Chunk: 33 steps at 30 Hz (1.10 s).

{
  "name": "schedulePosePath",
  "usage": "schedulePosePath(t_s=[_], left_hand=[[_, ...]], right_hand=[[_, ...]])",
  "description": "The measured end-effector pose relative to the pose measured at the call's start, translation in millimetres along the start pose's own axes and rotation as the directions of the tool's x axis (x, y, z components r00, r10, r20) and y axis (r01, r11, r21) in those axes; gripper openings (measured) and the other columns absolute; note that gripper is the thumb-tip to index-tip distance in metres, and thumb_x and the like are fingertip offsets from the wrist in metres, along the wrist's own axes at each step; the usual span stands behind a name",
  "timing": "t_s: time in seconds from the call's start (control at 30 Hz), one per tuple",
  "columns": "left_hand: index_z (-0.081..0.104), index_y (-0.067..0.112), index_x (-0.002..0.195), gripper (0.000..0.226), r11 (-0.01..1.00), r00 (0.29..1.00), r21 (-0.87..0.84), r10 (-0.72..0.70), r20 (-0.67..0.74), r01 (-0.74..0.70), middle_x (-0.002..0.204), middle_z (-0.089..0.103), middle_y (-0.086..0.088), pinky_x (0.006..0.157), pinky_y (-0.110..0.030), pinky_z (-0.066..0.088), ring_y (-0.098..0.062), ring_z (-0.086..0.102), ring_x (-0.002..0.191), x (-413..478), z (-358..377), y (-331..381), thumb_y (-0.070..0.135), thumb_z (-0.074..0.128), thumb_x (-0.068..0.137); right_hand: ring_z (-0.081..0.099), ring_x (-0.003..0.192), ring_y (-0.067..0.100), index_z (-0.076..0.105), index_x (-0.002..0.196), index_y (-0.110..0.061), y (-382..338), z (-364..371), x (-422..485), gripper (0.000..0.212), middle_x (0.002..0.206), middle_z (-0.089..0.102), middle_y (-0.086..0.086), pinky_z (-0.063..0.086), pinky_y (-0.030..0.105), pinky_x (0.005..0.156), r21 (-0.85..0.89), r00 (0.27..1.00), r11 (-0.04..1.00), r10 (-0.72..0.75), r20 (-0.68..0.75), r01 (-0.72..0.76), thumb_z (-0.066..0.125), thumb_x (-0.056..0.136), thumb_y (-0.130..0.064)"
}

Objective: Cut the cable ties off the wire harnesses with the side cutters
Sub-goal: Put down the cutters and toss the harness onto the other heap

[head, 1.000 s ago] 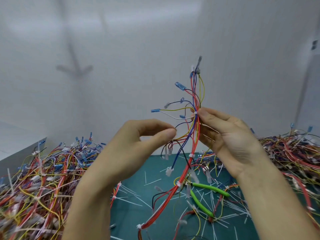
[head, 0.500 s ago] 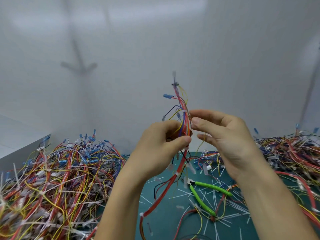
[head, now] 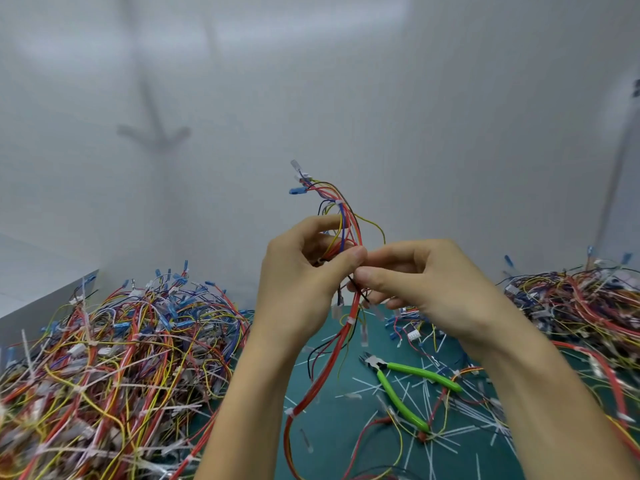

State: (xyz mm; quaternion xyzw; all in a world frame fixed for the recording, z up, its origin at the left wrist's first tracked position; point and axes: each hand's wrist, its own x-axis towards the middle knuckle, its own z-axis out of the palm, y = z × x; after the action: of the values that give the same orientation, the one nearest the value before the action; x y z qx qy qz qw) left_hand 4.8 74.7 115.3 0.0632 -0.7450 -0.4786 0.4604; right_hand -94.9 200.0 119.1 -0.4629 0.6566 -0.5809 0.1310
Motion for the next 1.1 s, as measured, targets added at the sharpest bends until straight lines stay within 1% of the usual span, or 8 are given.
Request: schedulePosePath(t_s=[0.17,0.33,0.5,0.63,0.73,0.83,0.97,1.1], left_hand=[[0.069,0.023,0.109,0.032,0.998,1.000,-0.051,0.019,-0.025,-0.020,0.085,0.075,-0.001,0.079,-0.026,0.058,-0.012,0.072,0.081,-2,1,5,0.009,0.077,0.082],[0.069,0.021,0.111,0.033,0.998,1.000,-0.062,0.000,-0.031,-0.002,0.085,0.075,-0.001,0.079,-0.023,0.057,-0.011,0.071,0.083,-2,3,8,0.009,0.077,0.081],[0.068,0.017,0.119,0.038,0.998,0.999,-0.060,-0.016,-0.046,0.013,0.096,0.073,-0.003,0.085,-0.027,0.056,-0.014,0.069,0.092,-1,3,7,0.014,0.077,0.082],[0.070,0.021,0.115,0.032,0.999,1.000,-0.053,-0.012,-0.023,0.010,0.097,0.074,-0.002,0.080,-0.025,0.056,-0.013,0.070,0.092,-1,2,10,0.020,0.076,0.083],[0.070,0.030,0.109,0.030,0.998,0.997,0.066,0.025,-0.074,-0.020,0.105,0.071,0.007,0.083,-0.029,0.055,-0.003,0.064,0.100,-1,-1,10,0.032,0.079,0.080],[0.068,0.034,0.098,0.031,0.973,0.986,0.217,0.109,-0.124,-0.080,0.099,0.064,0.014,0.076,-0.018,0.047,0.001,0.057,0.091,-1,-10,11,0.042,0.082,0.071],[0.070,0.024,0.080,0.018,0.976,0.996,0.203,0.085,-0.003,-0.083,0.070,0.065,0.012,0.063,-0.022,0.046,-0.007,0.056,0.066,1,-15,11,0.036,0.082,0.073],[0.074,0.019,0.084,0.015,0.983,0.983,0.185,-0.012,0.182,-0.022,0.077,0.075,0.006,0.074,-0.028,0.055,-0.011,0.070,0.077,0,-13,7,0.032,0.078,0.080]], right_hand=[[0.074,0.075,0.012,0.075,0.092,-0.022,-2,1,0,0.008,0.082,0.078,-0.005,0.054,0.015,0.059,0.066,0.999,0.997,-0.044,-0.018,0.045,0.076,0.084,-0.019],[0.074,0.077,0.015,0.071,0.096,-0.021,-5,3,-2,0.015,0.082,0.078,-0.005,0.050,0.014,0.054,0.029,0.999,0.998,-0.050,0.012,0.050,0.076,0.082,-0.016],[0.073,0.072,0.015,0.072,0.092,-0.022,-5,6,-1,0.015,0.078,0.078,-0.003,0.048,0.015,0.051,0.077,0.994,0.991,-0.104,-0.043,0.107,0.076,0.083,-0.010],[0.073,0.068,0.010,0.073,0.089,-0.022,-5,9,0,0.016,0.078,0.078,-0.002,0.048,0.015,0.051,0.172,0.982,0.971,-0.145,-0.118,0.164,0.077,0.081,-0.009],[0.073,0.068,0.008,0.072,0.093,-0.021,-5,11,1,0.014,0.079,0.078,-0.003,0.048,0.014,0.052,0.216,0.969,0.956,-0.161,-0.188,0.200,0.073,0.084,-0.011],[0.072,0.068,0.005,0.073,0.096,-0.021,-5,8,2,0.015,0.080,0.078,-0.005,0.048,0.013,0.052,0.249,0.955,0.945,-0.144,-0.258,0.210,0.072,0.087,-0.009],[0.071,0.068,0.005,0.072,0.094,-0.021,-5,5,2,0.013,0.080,0.078,-0.003,0.050,0.015,0.053,0.277,0.951,0.939,-0.125,-0.284,0.206,0.070,0.087,-0.010],[0.073,0.069,0.010,0.071,0.099,-0.015,-5,4,2,0.012,0.083,0.078,0.001,0.051,0.017,0.053,0.316,0.956,0.929,-0.106,-0.273,0.193,0.068,0.088,-0.011]])
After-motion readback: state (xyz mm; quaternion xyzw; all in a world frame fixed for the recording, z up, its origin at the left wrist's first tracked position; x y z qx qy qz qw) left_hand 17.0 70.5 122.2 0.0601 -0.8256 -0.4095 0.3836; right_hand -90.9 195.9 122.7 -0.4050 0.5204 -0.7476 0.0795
